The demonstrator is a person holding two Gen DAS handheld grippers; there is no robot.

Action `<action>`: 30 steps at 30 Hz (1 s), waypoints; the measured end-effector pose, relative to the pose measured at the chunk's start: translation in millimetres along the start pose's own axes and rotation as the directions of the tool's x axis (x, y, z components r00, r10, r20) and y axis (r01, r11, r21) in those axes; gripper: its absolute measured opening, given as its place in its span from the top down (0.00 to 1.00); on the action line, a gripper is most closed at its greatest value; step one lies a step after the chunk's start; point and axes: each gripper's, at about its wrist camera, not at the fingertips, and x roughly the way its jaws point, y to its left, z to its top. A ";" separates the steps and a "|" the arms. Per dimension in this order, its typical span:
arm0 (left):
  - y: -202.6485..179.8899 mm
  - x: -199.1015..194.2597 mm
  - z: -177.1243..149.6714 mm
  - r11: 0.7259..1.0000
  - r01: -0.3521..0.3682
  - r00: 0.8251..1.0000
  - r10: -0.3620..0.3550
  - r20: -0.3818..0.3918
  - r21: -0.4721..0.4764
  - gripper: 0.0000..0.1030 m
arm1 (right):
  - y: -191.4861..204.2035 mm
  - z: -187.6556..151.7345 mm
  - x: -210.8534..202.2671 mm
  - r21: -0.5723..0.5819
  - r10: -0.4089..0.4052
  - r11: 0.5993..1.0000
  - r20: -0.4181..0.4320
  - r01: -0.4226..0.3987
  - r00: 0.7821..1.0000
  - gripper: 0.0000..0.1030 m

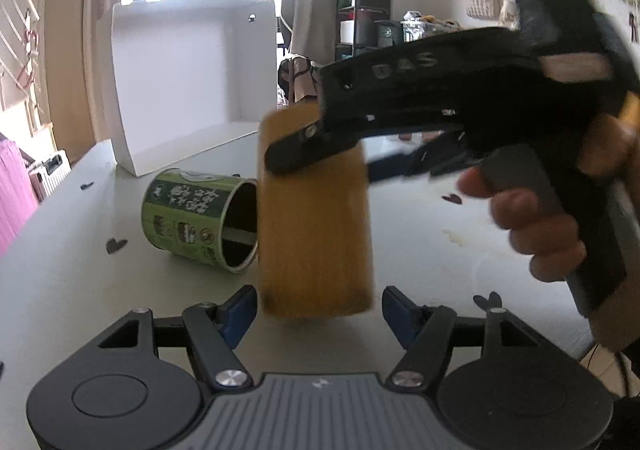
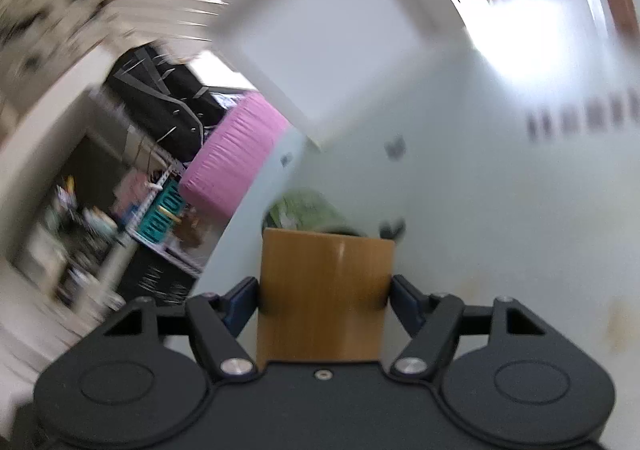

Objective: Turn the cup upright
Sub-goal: 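Lower the upright bamboo cup beside the metal cups and open the right gripper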

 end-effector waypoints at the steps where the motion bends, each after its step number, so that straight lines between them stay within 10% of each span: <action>1: 1.3 1.0 -1.2 1.000 0.006 1.000 -0.006 0.001 -0.013 0.32 | 6.6 -0.7 -5.1 -0.064 -0.021 0.998 0.032 0.023 0.999 0.30; 14: 36.9 -3.9 -13.4 0.984 -0.008 0.999 0.014 0.033 -0.176 0.31 | -6.3 -13.7 -68.8 -0.389 -0.216 0.862 0.297 0.324 0.930 0.30; 30: 37.8 13.0 -12.4 0.962 -0.016 0.999 0.026 0.034 -0.271 0.31 | -97.0 -19.8 -155.3 -0.278 -0.523 0.694 0.438 0.664 0.731 0.30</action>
